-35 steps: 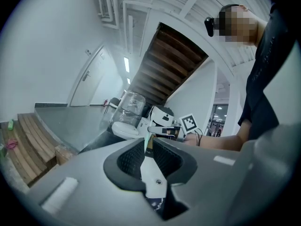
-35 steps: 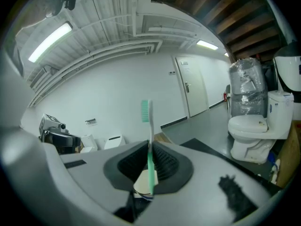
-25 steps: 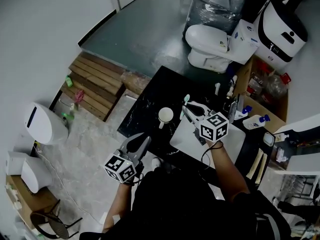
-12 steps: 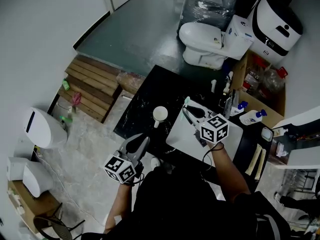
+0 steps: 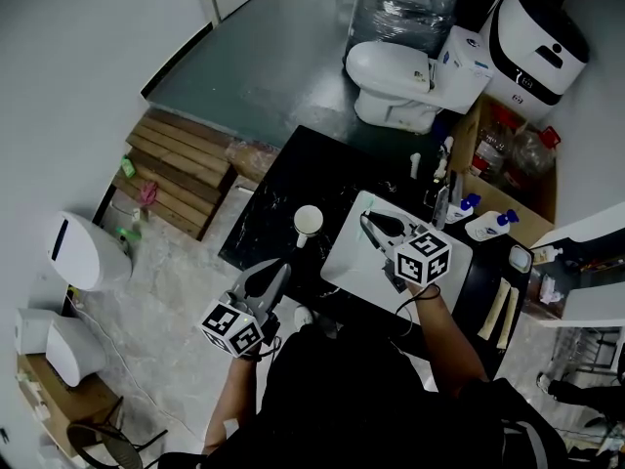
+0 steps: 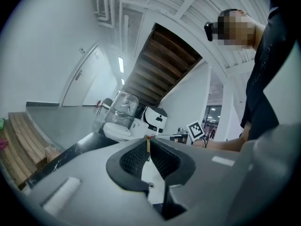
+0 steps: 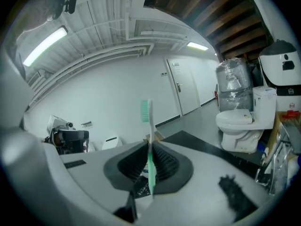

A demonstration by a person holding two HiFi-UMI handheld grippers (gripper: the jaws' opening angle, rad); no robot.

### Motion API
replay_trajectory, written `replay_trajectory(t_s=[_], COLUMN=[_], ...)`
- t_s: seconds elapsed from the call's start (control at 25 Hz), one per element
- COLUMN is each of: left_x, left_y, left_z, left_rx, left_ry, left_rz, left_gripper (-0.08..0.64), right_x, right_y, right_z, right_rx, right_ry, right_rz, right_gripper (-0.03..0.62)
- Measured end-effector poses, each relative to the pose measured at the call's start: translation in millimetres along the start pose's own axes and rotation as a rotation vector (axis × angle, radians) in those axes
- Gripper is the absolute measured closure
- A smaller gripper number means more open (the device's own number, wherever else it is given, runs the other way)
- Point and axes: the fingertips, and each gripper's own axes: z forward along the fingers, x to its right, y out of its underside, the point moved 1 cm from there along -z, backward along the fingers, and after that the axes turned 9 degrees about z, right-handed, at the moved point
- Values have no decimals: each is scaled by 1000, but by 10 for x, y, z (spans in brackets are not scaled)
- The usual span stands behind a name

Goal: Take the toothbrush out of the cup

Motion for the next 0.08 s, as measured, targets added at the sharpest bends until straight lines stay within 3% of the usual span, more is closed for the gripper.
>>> replay_trajectory(t_s=[0.08], left_x=[4], left_y=[-18], left_z=[0], left_rx=[11], left_ry=[-2], left_rz=[21], left_gripper=[551], right_x=[-13], right_y=[13], right_z=[-21], right_rx=[3], right_ry=[-4], right_rz=[9], right_gripper=[554])
